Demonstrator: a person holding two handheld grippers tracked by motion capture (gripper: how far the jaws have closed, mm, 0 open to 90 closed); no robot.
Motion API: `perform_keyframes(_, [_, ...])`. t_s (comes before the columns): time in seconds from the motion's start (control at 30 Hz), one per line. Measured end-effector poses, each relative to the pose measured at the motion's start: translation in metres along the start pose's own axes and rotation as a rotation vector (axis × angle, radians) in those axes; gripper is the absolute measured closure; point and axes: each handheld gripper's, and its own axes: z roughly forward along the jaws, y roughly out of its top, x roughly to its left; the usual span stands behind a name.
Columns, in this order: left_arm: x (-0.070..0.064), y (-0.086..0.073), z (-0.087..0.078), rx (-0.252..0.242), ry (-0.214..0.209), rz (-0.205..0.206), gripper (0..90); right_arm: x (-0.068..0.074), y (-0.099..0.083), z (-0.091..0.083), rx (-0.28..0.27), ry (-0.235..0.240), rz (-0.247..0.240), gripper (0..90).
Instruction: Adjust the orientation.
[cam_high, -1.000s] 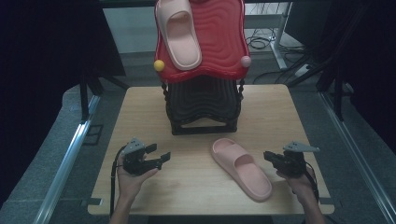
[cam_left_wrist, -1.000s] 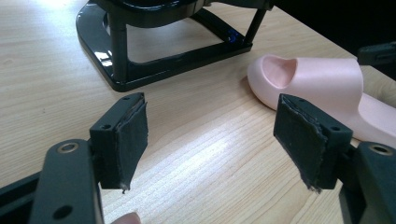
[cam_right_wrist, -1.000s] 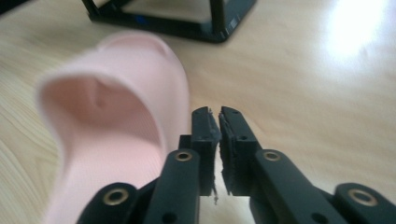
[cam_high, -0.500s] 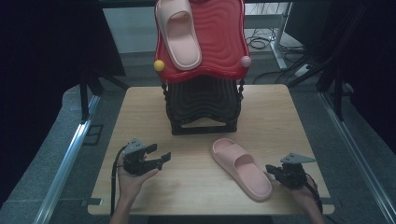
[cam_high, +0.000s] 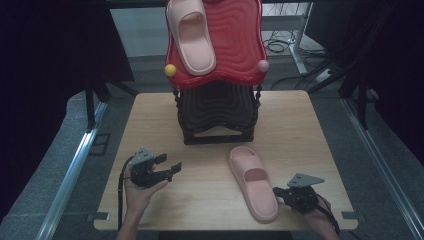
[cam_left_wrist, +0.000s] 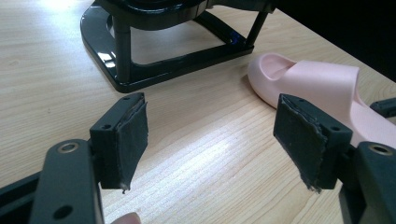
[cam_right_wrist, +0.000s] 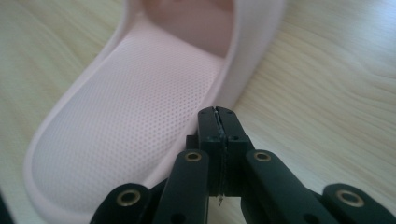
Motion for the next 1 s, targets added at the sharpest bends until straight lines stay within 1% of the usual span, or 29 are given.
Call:
perform_keyframes(0.17, [0.0,0.0,0.001,0.004,-0.002,0.0,26.5,0.021,0.012,0.012,0.015,0.058,-0.056,89.9])
perform_keyframes(0.2, [-0.001,0.0,0.001,0.004,-0.002,-0.001,26.5,0.021,0.012,0.012,0.015,0.058,-0.056,89.9])
perform_keyframes(0.27, [0.0,0.0,0.002,0.004,-0.003,-0.001,26.5,0.03,0.017,0.018,0.019,0.08,-0.079,89.8])
perform_keyframes(0.3, [0.0,0.0,0.002,0.004,-0.003,-0.002,26.5,0.038,0.022,0.025,0.021,0.098,-0.096,89.8])
perform_keyframes(0.37, [0.0,0.0,0.002,0.005,-0.003,-0.002,26.5,0.045,0.027,0.031,0.022,0.112,-0.109,89.8])
perform_keyframes(0.5, [-0.001,-0.001,0.002,0.007,-0.006,0.0,26.5,0.054,0.034,0.039,0.026,0.121,-0.127,89.8])
perform_keyframes(0.6, [0.0,0.0,0.001,0.003,-0.004,-0.002,26.5,0.054,0.034,0.039,0.024,0.118,-0.126,89.8])
perform_keyframes(0.63, [0.0,0.0,0.001,0.003,-0.004,-0.003,26.5,0.053,0.033,0.038,0.021,0.116,-0.123,89.8])
perform_keyframes(0.7, [-0.001,-0.001,0.002,0.006,-0.005,-0.001,26.5,0.045,0.029,0.032,-0.002,0.093,-0.097,89.7])
perform_keyframes(0.73, [-0.001,-0.001,0.002,0.006,-0.005,-0.001,26.5,0.045,0.029,0.032,-0.002,0.093,-0.097,89.7])
perform_keyframes(0.77, [-0.002,-0.001,0.002,0.007,-0.006,0.002,26.5,0.04,0.028,0.029,-0.011,0.081,-0.08,89.7])
perform_keyframes(0.8, [-0.004,-0.001,0.004,0.012,-0.009,0.01,26.5,0.029,0.024,0.023,-0.037,0.049,-0.033,88.6])
perform_keyframes(0.83, [-0.004,-0.001,0.004,0.012,-0.009,0.01,26.5,0.029,0.024,0.023,-0.037,0.049,-0.033,88.6])
perform_keyframes(0.87, [-0.006,-0.001,0.005,0.014,-0.012,0.014,26.5,0.017,0.02,0.017,-0.068,0.019,0.014,80.5])
perform_keyframes(0.9, [-0.008,-0.001,0.006,0.016,-0.013,0.018,26.6,0.01,0.018,0.014,-0.079,0.005,0.036,76.6])
perform_keyframes(0.93, [-0.009,-0.001,0.007,0.017,-0.013,0.021,26.7,0.006,0.016,0.012,-0.085,-0.01,0.051,73.7])
perform_keyframes(0.97, [-0.011,-0.001,0.008,0.017,-0.012,0.026,26.7,0.006,0.016,0.012,-0.085,-0.01,0.051,73.7])
perform_keyframes(1.0, [-0.013,0.0,0.01,0.019,-0.01,0.031,26.8,-0.001,0.013,0.009,-0.096,-0.036,0.073,70.1])
